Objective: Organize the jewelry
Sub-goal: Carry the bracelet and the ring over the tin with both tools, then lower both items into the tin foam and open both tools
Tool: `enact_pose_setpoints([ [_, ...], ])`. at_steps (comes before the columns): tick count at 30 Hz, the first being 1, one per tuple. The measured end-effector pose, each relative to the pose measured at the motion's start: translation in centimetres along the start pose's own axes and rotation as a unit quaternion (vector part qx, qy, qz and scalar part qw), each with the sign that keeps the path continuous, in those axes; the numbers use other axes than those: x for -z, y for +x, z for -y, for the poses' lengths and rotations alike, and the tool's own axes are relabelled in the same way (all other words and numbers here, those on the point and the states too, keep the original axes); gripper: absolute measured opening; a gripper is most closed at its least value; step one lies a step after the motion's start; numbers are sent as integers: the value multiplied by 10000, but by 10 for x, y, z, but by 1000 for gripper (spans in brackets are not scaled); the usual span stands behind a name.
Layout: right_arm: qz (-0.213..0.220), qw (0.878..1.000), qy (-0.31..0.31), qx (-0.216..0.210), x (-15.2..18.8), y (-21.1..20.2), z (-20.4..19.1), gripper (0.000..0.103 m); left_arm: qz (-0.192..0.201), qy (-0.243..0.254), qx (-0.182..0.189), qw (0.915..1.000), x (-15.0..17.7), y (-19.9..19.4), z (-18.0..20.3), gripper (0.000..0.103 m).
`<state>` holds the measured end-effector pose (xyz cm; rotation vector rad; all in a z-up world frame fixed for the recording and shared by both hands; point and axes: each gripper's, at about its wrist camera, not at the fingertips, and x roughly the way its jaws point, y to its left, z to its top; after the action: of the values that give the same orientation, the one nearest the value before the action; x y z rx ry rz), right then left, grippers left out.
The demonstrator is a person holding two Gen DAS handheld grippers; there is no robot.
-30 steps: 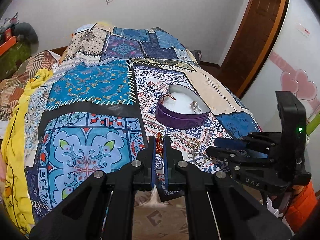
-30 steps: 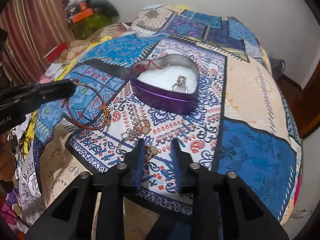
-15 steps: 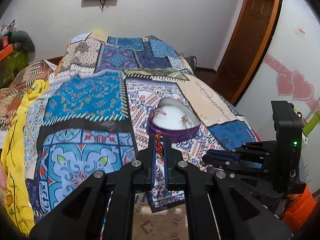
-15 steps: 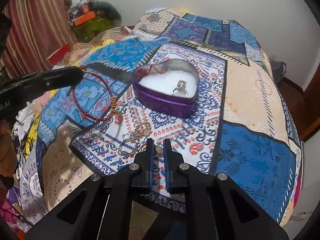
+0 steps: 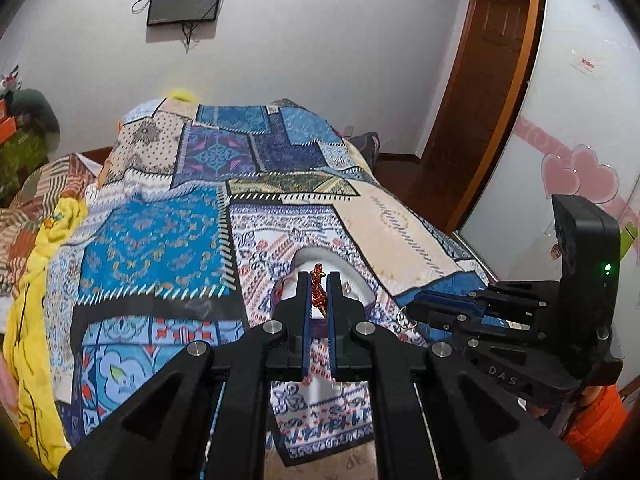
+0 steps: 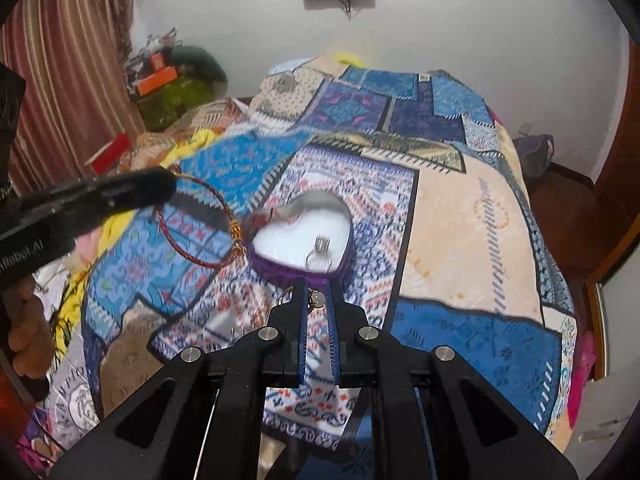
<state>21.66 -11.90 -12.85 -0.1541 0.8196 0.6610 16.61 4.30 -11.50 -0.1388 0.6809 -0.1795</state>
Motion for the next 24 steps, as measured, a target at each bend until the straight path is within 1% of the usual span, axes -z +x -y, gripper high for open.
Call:
enact_pose_setpoints([
  [3, 98, 9999, 30, 10, -8, 1, 3, 8, 54, 39, 4, 10000, -6, 6, 0, 5],
  [10, 211, 9997, 75, -25, -20, 7, 8, 8, 36, 20, 39, 10000, -15, 25, -3, 5],
  [19, 236, 9997, -31, -71, -33, 19, 8, 8, -131, -83, 104, 9998, -19, 55, -15, 5],
  [24, 129, 9998, -108, -136, -37, 32, 6, 8, -276, -110, 101, 9995, -15, 71, -23, 5],
])
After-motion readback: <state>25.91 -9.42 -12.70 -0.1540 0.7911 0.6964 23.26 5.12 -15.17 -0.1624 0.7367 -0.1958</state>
